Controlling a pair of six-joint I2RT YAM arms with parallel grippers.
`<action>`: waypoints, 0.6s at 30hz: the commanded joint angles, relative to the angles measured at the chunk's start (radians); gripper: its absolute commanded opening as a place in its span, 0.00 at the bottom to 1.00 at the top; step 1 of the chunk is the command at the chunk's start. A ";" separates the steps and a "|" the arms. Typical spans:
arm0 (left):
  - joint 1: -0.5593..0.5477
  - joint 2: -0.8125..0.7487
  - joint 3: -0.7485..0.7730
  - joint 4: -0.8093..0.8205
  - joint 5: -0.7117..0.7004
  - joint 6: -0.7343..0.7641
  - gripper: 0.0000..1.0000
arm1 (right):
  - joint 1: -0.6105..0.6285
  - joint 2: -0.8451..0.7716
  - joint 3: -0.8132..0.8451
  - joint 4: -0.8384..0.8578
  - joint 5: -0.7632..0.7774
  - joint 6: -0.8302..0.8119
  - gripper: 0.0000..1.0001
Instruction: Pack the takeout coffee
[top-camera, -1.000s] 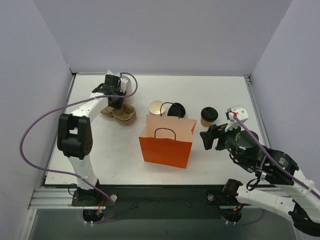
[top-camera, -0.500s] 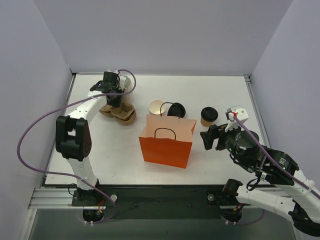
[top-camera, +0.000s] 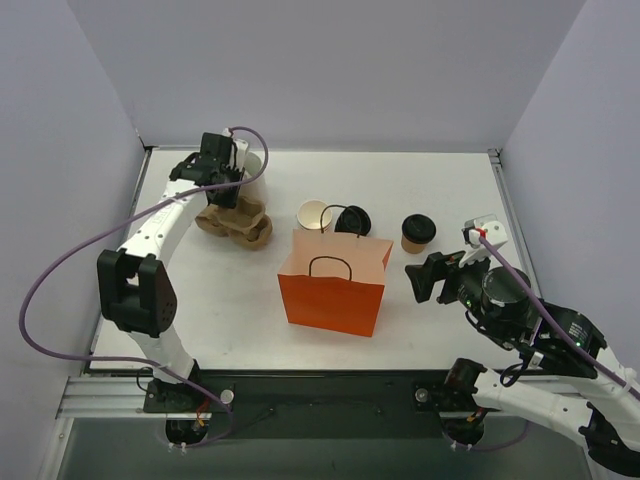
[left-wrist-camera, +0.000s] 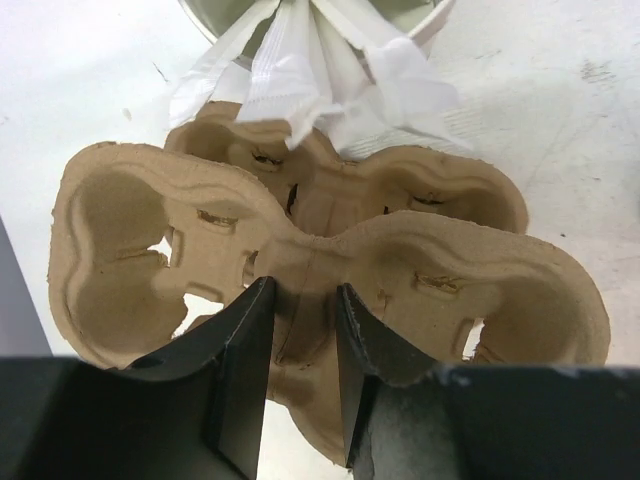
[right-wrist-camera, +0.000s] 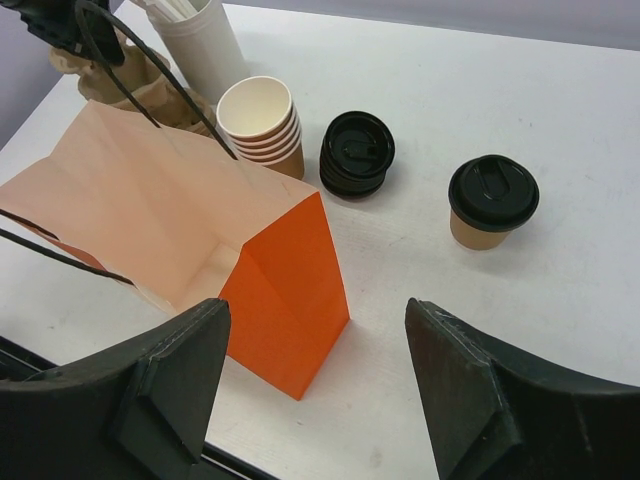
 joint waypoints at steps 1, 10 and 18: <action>-0.050 -0.111 0.099 -0.112 -0.047 -0.050 0.38 | 0.003 -0.012 -0.013 0.014 0.025 0.018 0.72; -0.214 -0.191 0.307 -0.348 -0.101 -0.170 0.38 | 0.004 -0.013 -0.016 0.002 0.016 0.048 0.72; -0.423 -0.229 0.524 -0.528 -0.123 -0.340 0.38 | 0.004 -0.029 -0.028 -0.003 0.002 0.077 0.72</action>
